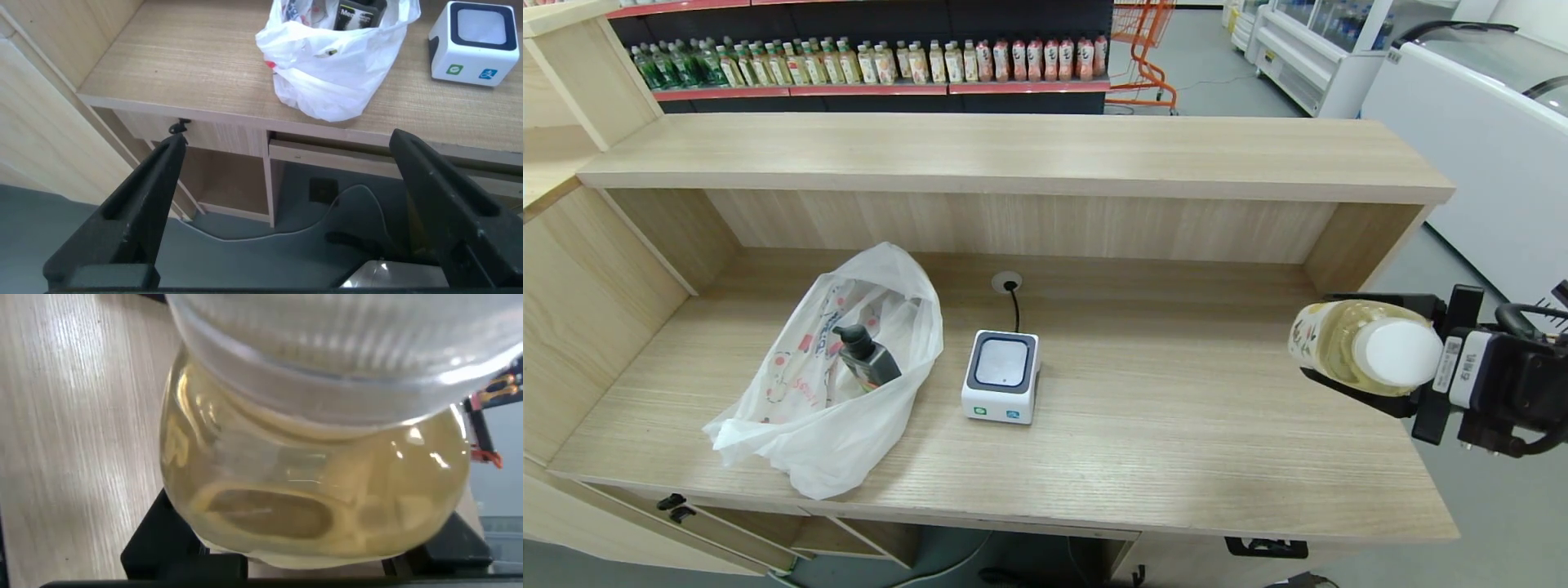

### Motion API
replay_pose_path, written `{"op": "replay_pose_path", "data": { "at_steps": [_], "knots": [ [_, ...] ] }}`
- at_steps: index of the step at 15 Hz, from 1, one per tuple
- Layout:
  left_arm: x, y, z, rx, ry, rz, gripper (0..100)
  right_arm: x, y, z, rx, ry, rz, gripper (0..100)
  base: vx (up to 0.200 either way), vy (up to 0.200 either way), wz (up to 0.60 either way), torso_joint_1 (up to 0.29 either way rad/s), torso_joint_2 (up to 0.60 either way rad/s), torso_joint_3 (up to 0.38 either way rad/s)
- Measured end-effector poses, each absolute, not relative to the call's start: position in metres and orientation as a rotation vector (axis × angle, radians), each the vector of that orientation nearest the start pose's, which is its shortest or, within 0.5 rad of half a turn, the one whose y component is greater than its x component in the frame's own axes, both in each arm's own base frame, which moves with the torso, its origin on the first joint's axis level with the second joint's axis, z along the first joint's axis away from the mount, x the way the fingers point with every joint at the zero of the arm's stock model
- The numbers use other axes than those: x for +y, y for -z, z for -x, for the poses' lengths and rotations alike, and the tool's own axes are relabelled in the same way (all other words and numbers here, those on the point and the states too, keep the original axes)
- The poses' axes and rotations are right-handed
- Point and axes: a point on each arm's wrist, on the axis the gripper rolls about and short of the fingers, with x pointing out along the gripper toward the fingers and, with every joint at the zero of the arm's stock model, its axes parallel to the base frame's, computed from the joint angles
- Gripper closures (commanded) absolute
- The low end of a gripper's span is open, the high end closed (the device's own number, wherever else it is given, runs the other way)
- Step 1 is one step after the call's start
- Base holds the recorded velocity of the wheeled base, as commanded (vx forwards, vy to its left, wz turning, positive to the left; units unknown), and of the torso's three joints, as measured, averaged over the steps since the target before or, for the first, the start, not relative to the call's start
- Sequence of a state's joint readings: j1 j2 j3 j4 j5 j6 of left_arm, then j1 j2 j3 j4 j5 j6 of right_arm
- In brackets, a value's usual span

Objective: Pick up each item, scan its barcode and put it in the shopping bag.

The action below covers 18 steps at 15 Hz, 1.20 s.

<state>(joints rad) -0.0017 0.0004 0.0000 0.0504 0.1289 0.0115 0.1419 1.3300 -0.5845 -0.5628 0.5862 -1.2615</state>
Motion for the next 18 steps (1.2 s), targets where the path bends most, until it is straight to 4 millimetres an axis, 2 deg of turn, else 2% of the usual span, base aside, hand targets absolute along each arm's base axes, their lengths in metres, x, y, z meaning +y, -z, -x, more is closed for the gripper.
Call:
{"op": "replay_pose_path", "data": {
  "at_steps": [7, 18],
  "knots": [
    [0.003, -0.070, 0.023, 0.052, -0.126, -0.018, 0, 0.039, -0.209, -0.202, -0.315, -0.725, 1.210, 100, 0.000, 0.000, 0.00, 0.000, 0.00, 0.000],
    [0.003, -0.070, 0.023, 0.052, -0.126, -0.017, 0, 0.042, -0.200, -0.208, -0.351, -0.860, 1.139, 100, 0.000, 0.200, 0.00, 0.003, 0.00, 0.002]
  ]
}}
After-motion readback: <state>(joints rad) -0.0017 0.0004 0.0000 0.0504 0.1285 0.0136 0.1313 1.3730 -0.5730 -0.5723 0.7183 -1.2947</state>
